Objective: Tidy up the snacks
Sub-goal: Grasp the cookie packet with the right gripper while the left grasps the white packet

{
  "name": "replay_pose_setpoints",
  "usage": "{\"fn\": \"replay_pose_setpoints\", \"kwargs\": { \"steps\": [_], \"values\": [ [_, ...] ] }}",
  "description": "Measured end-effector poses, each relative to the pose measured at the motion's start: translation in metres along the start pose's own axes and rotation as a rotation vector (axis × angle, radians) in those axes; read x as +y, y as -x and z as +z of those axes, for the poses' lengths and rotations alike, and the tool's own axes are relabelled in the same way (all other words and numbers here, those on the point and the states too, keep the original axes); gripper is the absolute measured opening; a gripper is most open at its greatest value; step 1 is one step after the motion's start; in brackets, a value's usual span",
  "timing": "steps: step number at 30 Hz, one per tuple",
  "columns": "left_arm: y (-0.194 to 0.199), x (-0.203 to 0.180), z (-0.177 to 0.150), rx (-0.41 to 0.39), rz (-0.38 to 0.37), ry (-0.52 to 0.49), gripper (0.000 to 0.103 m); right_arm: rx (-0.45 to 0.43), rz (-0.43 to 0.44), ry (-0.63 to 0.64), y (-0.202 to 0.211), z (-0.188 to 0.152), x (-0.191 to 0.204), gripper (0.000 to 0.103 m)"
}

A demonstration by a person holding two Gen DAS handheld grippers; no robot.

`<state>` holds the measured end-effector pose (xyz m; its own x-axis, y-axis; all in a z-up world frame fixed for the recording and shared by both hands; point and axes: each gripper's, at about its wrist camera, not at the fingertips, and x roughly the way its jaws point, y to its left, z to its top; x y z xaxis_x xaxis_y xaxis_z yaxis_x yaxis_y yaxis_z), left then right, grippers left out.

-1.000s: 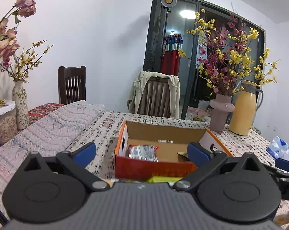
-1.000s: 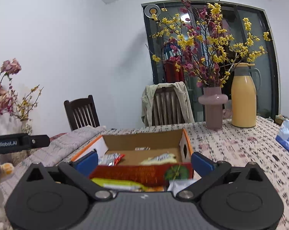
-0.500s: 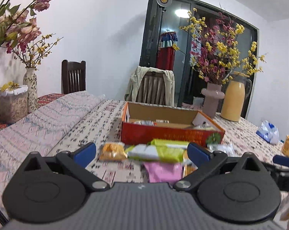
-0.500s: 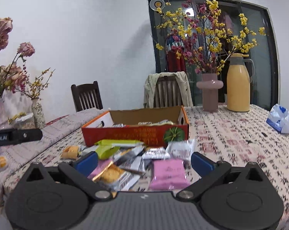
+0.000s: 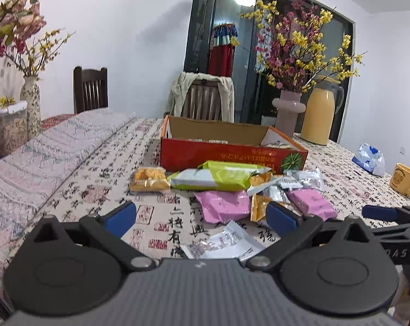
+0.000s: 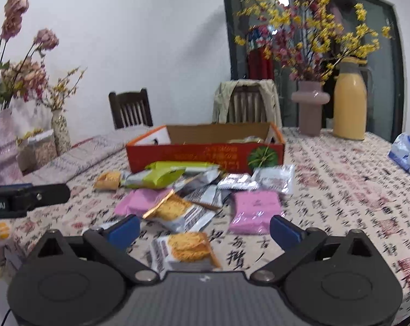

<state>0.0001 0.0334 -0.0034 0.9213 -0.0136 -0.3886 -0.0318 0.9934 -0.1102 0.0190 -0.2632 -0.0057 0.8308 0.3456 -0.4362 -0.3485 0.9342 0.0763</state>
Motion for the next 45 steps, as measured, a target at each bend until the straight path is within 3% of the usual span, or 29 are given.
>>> {"fn": "replay_pose_setpoints", "kwargs": {
  "steps": [11, 14, 21, 28, 34, 45],
  "values": [
    [-0.017, 0.017, -0.014, 0.084, 0.015, 0.050, 0.103, 0.143, 0.047, 0.048, -0.047, -0.011, 0.012, 0.078],
    [-0.020, 0.019, -0.015, 0.095, 0.021, 0.054, 0.103, 0.174, 0.054, 0.064, -0.056, -0.014, 0.016, 0.063],
    [-0.022, 0.018, -0.015, 0.113, 0.018, 0.059, 0.103, 0.164, 0.080, 0.069, -0.053, -0.015, 0.015, 0.054],
    [-0.034, 0.013, -0.012, 0.176, 0.012, 0.063, 0.103, 0.093, 0.066, 0.050, -0.034, -0.012, 0.009, 0.052],
    [-0.058, -0.003, 0.001, 0.291, 0.023, 0.057, 0.103, 0.051, 0.030, 0.014, -0.023, -0.010, -0.008, 0.053],
    [-0.101, -0.035, 0.013, 0.450, 0.149, 0.065, 0.103, -0.003, -0.044, -0.085, -0.011, -0.010, -0.055, 0.053]
  ]
}}
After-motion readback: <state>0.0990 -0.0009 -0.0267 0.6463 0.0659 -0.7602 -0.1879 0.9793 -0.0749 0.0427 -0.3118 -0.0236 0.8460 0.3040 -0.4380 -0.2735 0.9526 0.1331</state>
